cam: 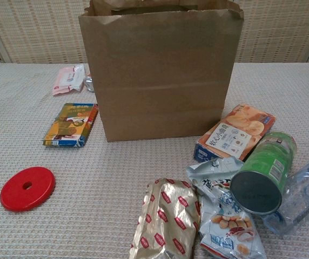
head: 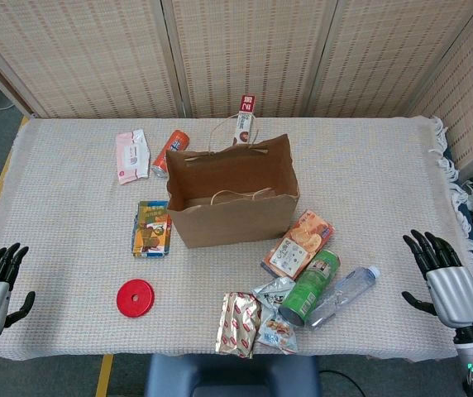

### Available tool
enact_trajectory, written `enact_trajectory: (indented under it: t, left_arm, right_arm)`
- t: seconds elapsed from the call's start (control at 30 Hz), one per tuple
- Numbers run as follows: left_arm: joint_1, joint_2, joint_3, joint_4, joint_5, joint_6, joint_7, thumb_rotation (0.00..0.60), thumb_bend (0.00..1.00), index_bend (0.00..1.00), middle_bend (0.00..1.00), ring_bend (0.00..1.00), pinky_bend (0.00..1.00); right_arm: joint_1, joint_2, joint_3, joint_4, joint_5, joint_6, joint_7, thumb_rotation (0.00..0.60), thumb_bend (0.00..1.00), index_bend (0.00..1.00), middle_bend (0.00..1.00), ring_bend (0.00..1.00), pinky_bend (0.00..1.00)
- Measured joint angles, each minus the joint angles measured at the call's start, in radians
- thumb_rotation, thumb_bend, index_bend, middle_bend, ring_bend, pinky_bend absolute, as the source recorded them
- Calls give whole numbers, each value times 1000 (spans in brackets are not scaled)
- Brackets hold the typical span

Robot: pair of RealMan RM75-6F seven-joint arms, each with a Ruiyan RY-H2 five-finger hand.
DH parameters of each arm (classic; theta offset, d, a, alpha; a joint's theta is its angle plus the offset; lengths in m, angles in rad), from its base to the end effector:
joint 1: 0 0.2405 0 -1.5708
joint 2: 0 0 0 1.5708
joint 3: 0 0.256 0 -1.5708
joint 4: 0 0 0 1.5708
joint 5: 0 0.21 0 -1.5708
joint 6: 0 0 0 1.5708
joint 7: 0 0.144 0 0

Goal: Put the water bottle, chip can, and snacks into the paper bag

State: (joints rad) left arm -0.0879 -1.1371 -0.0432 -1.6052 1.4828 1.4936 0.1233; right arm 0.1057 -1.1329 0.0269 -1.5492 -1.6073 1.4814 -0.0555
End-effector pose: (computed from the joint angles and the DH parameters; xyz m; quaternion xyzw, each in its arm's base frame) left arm -0.3126 0.1806 0.1551 -0.6098 -0.3566 -0.3543 0.6127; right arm -0.3068 -0.1827 0.1506 0.6521 -0.3328 0.3744 0.5691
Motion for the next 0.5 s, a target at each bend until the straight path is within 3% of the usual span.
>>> enact_trajectory:
  t: [0.3, 0.5]
  left_arm:
    - [2, -2, 1, 3, 2, 4, 1, 600, 390, 21, 0, 0, 0]
    - [0, -1, -1, 0, -2, -1, 4, 600, 390, 21, 0, 0, 0]
  right_arm:
    - [5, 10, -15, 6, -27, -4, 18, 600, 26, 0, 16, 0, 105]
    - [32, 39, -55, 3, -87, -62, 31, 600, 0, 8, 26, 6, 124]
